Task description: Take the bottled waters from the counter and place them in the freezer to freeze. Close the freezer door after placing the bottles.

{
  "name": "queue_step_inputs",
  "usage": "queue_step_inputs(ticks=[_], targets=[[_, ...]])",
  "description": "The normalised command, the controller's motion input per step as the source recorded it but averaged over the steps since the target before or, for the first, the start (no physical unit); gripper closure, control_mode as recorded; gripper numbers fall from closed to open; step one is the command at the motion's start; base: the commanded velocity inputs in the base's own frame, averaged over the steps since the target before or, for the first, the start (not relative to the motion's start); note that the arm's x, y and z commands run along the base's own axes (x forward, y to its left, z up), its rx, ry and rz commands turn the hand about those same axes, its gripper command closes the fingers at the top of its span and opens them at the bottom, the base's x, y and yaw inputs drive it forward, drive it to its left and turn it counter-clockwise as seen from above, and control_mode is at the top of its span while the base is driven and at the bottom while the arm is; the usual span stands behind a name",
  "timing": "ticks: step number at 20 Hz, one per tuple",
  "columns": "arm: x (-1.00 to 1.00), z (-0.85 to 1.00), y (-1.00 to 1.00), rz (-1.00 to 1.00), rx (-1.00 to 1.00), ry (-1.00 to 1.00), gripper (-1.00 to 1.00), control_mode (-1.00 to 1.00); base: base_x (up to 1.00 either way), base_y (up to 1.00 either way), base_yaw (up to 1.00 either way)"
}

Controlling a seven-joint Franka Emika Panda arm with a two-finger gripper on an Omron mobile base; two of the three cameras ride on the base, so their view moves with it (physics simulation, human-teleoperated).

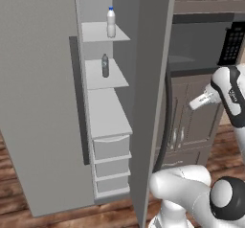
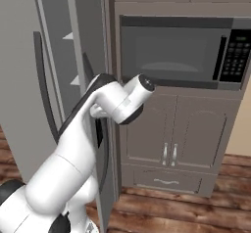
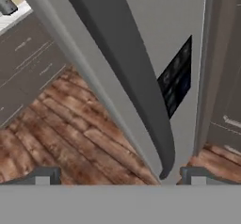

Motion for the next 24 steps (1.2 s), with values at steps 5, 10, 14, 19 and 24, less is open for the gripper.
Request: queue_step_inputs(ticks=[5, 10, 14, 19, 24], targets=[[0.0, -0.35, 0.0, 0.3, 0.03, -0.37, -1.0, -1.0, 0.0, 0.0, 0.0], [0.08, -0.52, 0.0, 0.29, 0.0, -0.42, -1.0, -1.0, 0.0, 0.0, 0.0], [0.31, -0.21, -0.04, 0.18, 0.05, -0.12, -1.0, -1.0, 0.0, 0.0, 0.0], [0.68, -0.06, -0.05, 0.05, 0.03, -0.01, -1.0, -1.0, 0.0, 0.0, 0.0], [0.48, -0.08, 0.02, 0.01, 0.06, 0.0, -1.0, -1.0, 0.0, 0.0, 0.0]])
